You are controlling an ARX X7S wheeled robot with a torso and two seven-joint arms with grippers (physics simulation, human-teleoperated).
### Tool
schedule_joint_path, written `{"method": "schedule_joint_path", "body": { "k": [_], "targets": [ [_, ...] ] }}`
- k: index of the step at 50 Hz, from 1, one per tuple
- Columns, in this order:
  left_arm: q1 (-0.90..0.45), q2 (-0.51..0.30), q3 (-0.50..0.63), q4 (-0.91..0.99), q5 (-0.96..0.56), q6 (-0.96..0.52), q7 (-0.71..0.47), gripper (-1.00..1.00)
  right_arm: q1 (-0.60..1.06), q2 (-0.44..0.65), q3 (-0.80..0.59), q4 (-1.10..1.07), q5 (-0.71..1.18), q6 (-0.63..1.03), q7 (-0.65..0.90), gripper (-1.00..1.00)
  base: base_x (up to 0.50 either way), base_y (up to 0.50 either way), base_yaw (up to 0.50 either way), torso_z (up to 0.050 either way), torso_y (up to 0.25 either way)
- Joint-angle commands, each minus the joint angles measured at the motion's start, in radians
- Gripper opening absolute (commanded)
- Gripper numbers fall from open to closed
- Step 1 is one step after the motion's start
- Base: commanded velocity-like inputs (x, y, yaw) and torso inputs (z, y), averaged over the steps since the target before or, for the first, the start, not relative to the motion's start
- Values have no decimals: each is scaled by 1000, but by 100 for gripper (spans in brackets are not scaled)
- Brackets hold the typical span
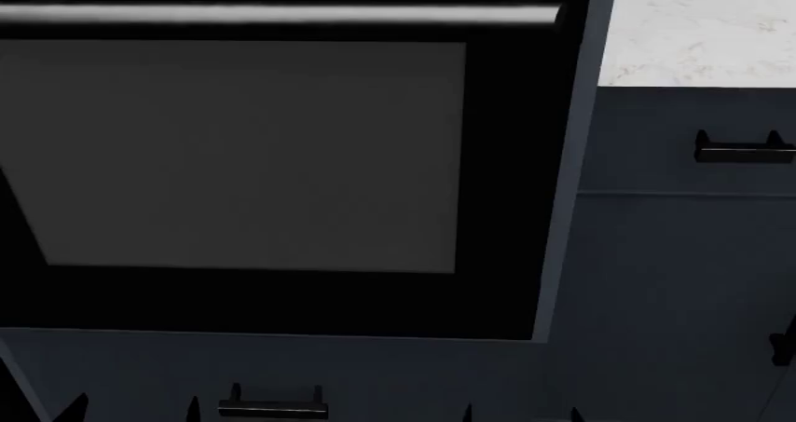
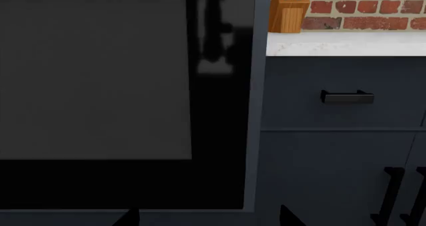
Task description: Press the start button on the microwave
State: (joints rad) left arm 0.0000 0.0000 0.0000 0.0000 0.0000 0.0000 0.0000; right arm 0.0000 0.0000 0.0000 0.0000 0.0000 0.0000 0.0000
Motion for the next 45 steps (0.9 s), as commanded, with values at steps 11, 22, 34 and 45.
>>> {"method": "schedule_joint_path", "body": {
  "k": [11,22,34,45],
  "targets": [
    [-12,-38,52,10,-43,-32,-66,100,18,59,-73,58,71,-34,84,100,0,0,0,0,0],
    [-12,-59,81,1,-60,-16,-86,100,20,73,-94,49,101,-21,86,100,0,0,0,0,0],
    [-18,-76,103,-13,-72,11,-101,100,17,87,-113,42,119,-32,93,100,312,-202,0,0,0],
    [-22,-86,118,-12,-90,13,-110,100,22,101,-133,38,128,-31,102,100,438,-130,0,0,0]
  ]
}}
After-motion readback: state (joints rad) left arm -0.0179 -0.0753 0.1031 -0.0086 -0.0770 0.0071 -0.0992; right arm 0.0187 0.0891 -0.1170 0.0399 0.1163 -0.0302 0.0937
